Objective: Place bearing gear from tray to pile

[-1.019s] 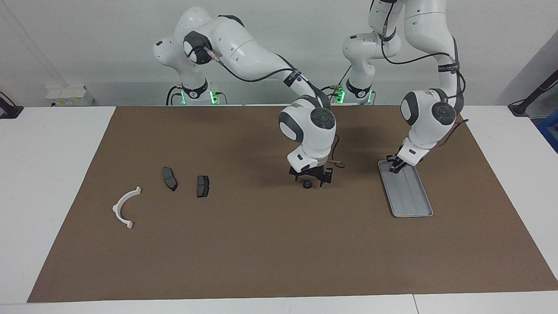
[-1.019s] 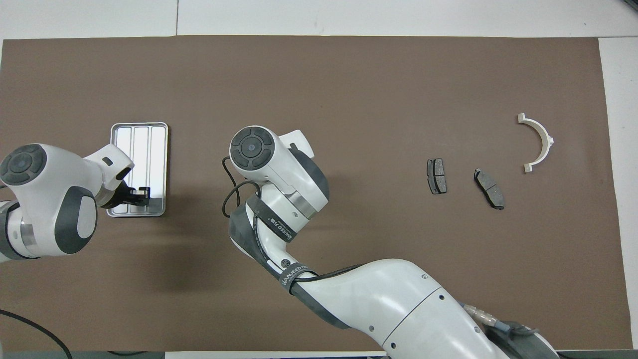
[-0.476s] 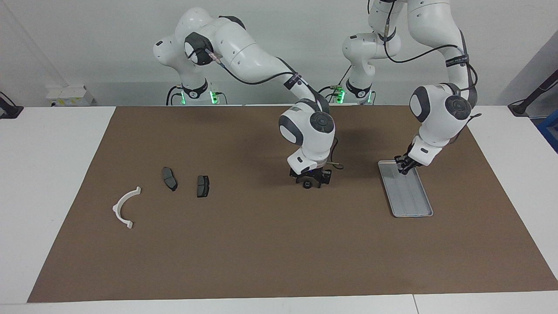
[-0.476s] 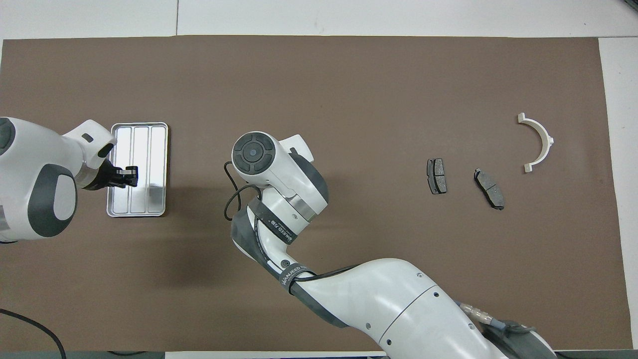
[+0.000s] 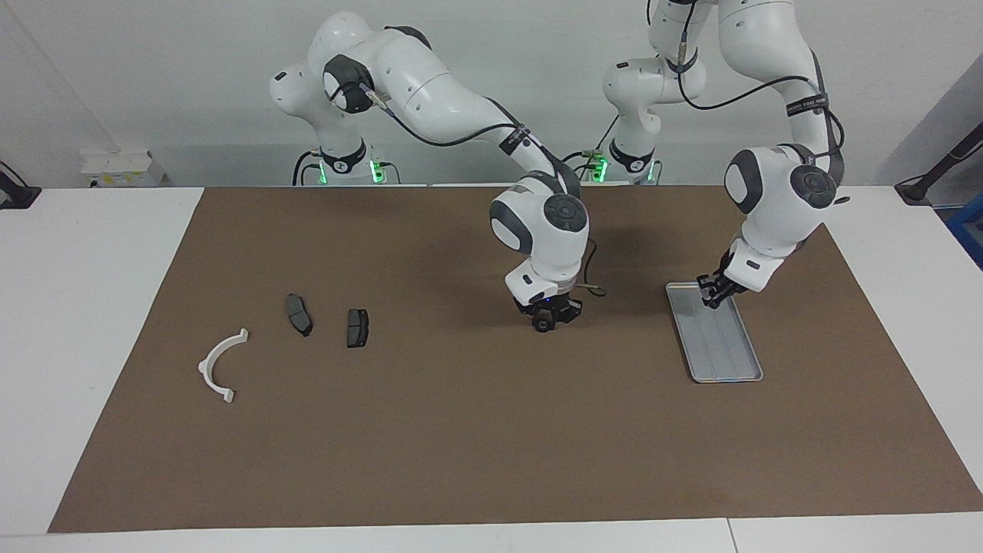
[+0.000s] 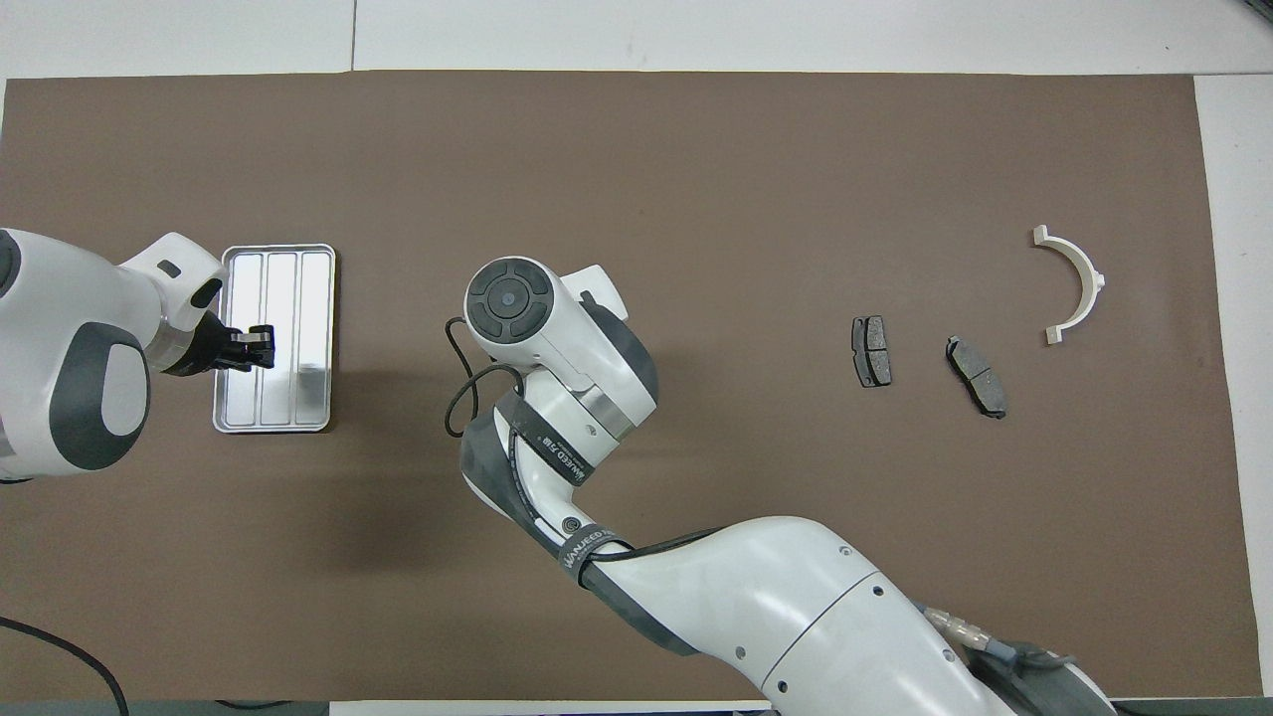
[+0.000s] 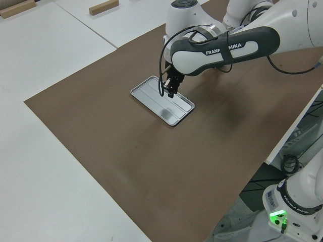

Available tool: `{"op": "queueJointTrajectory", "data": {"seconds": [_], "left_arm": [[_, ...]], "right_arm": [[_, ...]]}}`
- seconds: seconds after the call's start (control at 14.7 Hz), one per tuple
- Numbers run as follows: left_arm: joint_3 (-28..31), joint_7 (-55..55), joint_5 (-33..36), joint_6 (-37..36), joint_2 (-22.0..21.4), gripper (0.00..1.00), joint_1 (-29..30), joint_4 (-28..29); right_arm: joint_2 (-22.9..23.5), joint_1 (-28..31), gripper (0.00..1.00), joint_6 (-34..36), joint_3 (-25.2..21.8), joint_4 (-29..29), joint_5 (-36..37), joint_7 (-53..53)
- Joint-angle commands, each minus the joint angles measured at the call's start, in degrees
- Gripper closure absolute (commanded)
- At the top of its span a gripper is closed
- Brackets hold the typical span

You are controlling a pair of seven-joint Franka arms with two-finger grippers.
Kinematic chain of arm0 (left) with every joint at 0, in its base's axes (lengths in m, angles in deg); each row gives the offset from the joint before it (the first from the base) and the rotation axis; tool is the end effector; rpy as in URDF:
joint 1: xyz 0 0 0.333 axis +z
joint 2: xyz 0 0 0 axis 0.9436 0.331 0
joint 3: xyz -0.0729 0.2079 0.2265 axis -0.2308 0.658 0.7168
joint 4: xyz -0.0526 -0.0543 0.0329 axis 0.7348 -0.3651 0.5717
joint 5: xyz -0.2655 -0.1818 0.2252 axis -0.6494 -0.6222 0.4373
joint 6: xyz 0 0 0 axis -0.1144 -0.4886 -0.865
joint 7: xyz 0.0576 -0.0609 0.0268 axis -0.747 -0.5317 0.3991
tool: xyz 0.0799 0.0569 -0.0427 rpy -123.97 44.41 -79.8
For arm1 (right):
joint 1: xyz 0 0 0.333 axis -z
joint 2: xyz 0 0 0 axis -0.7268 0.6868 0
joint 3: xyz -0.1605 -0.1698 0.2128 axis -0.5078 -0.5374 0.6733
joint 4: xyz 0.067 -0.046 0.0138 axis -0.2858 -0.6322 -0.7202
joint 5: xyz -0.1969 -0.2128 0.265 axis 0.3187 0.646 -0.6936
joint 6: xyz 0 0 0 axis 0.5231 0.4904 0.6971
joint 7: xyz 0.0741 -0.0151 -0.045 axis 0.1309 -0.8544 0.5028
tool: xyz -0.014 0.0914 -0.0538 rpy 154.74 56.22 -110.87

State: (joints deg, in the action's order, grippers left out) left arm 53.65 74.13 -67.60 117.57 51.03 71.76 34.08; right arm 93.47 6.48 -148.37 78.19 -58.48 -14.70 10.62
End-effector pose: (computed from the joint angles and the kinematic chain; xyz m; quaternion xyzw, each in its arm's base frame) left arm 0.5570 -0.0038 0.3564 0.9986 0.0470 -0.0205 0.0089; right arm 0.5685 0.4942 0.2886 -0.9884 0.1518 -0.0054 0.0039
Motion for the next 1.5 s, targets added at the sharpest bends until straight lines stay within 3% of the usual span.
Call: {"op": "queueJointTrajectory", "data": {"seconds": [0.0,0.07,0.27,0.54,0.68,0.95,1.29,1.43], "left_arm": [[-0.2,2.1,-0.7,-0.7,-0.1,0.93,-0.1,-0.5],[-0.2,2.3,-0.7,-0.7,-0.1,0.93,-0.1,-0.5],[-0.5,5.2,-1.7,-1.4,0.6,0.93,-1.2,-2.4],[-0.6,7.8,-1.8,-0.9,1.0,0.93,-2.8,-2.9],[-0.6,8.4,-1.8,-0.8,1.1,0.93,-3.2,-2.9],[-0.6,8.4,-1.7,-0.8,1.2,0.93,-3.4,-3.1],[-0.6,24.7,-2.2,-0.5,3.4,0.93,-15.2,-7.2],[-0.5,33.9,-2.2,-0.7,8.4,0.93,-21.2,-12.6]], "right_arm": [[0.2,0.4,0.73,-2.4,0.3,-1.0,-1.5,1.4],[0.2,0.4,0.76,-2.4,0.3,-1.1,-1.5,1.4],[0.2,0.5,1.0,-2.0,0.3,-1.0,-1.5,1.4],[-0.2,0.6,1.0,2.9,0.2,0.3,-1.2,1.4],[-0.4,1.2,1.0,6.3,0.2,3.6,-1.2,1.4],[-4.7,4.4,1.0,15.4,0.4,7.8,-1.3,2.7],[-13.1,16.9,1.0,27.1,0.4,7.9,-2.6,25.6],[-14.8,23.1,1.0,31.2,0.3,8.0,-2.7,37.7]]}}
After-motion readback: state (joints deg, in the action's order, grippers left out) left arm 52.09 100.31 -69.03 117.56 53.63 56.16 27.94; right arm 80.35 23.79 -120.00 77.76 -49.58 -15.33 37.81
